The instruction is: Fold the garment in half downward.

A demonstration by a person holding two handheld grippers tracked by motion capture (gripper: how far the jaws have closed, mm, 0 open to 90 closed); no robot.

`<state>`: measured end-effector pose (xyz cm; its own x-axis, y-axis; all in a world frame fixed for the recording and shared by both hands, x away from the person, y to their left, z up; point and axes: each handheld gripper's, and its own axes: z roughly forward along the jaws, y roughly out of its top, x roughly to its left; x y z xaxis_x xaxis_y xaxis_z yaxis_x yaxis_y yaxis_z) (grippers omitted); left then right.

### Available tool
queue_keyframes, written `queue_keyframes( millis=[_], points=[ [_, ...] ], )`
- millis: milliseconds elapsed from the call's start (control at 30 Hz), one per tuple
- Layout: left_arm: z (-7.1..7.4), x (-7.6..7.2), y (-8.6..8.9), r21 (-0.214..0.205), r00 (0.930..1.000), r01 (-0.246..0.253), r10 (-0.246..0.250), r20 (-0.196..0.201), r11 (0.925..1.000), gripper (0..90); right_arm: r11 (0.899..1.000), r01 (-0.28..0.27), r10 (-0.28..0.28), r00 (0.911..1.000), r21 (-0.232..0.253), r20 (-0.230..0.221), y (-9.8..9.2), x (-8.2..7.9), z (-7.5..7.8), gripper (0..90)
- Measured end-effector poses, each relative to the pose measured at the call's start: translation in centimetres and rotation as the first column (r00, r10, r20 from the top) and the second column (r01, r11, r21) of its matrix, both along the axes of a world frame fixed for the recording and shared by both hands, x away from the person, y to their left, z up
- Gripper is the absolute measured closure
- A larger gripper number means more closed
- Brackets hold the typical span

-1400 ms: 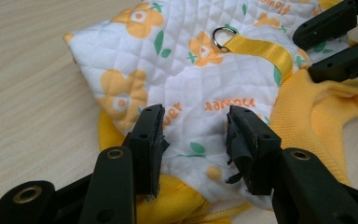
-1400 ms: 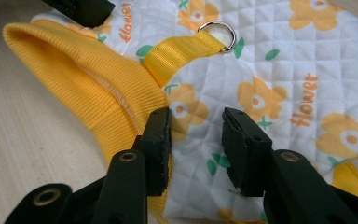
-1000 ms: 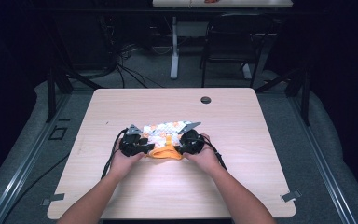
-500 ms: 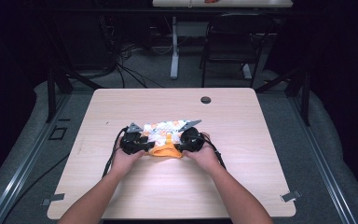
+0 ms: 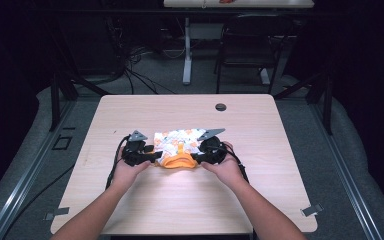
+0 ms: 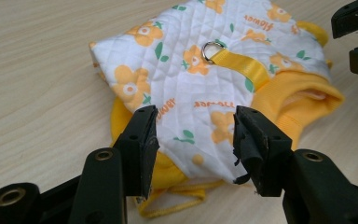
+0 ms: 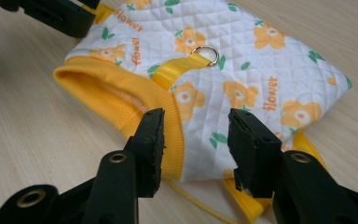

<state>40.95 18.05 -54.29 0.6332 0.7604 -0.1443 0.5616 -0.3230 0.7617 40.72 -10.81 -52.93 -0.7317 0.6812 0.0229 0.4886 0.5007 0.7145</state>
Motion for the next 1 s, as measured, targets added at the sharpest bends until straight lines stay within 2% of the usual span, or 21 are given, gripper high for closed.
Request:
queue_keyframes(
  millis=[167,200,233,333,433,500,567,633,833,900,1000],
  points=[
    [0.6,-0.9,0.6,0.025,0.9998,0.006,-0.006,0.017,0.9997,49.0,1.0,-0.001,0.001,0.9999,-0.009,0.017,-0.5,-1.1,0.8,53.6],
    [0.8,-1.5,0.9,0.034,0.9995,0.012,-0.013,0.028,0.9993,49.0,1.0,-0.002,0.002,0.9998,-0.007,0.021,-0.8,-1.6,1.1,53.5],
    [0.8,-1.5,0.9,0.034,0.9995,0.012,-0.013,0.028,0.9993,49.0,1.0,-0.002,0.002,0.9998,-0.007,0.021,-0.8,-1.6,1.1,53.5],
    [1.0,-2.8,1.3,0.007,0.999,0.032,-0.033,0.03,0.9995,49.0,1.0,-0.006,0.006,0.9998,-0.009,0.019,-1.4,-2.7,1.4,53.5],
    [1.0,-3.5,1.4,0.013,0.9985,0.042,-0.042,0.035,0.9991,49.0,1.0,-0.006,0.006,0.9997,-0.022,0.025,-1.7,-3.6,1.2,53.2],
    [0.8,-4.2,1.6,0.034,0.9978,0.051,-0.052,0.041,0.9981,49.0,0.999,-0.009,0.01,0.9997,-0.036,0.024,-1.9,-4.2,0.9,52.9],
    [0.5,-4.7,1.9,0.028,0.9977,0.055,-0.056,0.037,0.9981,49.0,0.999,-0.007,0.008,0.9997,-0.038,0.022,-2.1,-4.8,0.6,52.6],
    [0.2,-5.1,2.1,0.009,0.9983,0.051,-0.051,0.027,0.9987,48.8,1.0,-0.004,0.005,0.9998,-0.019,0.02,-2.4,-5.3,0.2,52.4],
    [-0.8,-6.0,3.0,0.011,0.9989,0.043,-0.043,0.019,0.999,48.5,1.0,0.006,-0.006,0.9998,-0.027,0.02,-3.0,-6.3,-0.4,51.8],
    [-1.4,-6.3,3.5,-0.012,0.9997,0.025,-0.025,0.006,0.9996,48.1,1.0,0.019,-0.019,0.9996,-0.002,0.022,-3.4,-6.7,-0.8,51.1],
    [-1.8,-6.4,3.8,-0.013,0.9998,0.018,-0.018,-0.006,0.9998,47.7,1.0,0.016,-0.016,0.9996,0.007,0.024,-3.5,-6.9,-1.1,50.6]
  ],
)
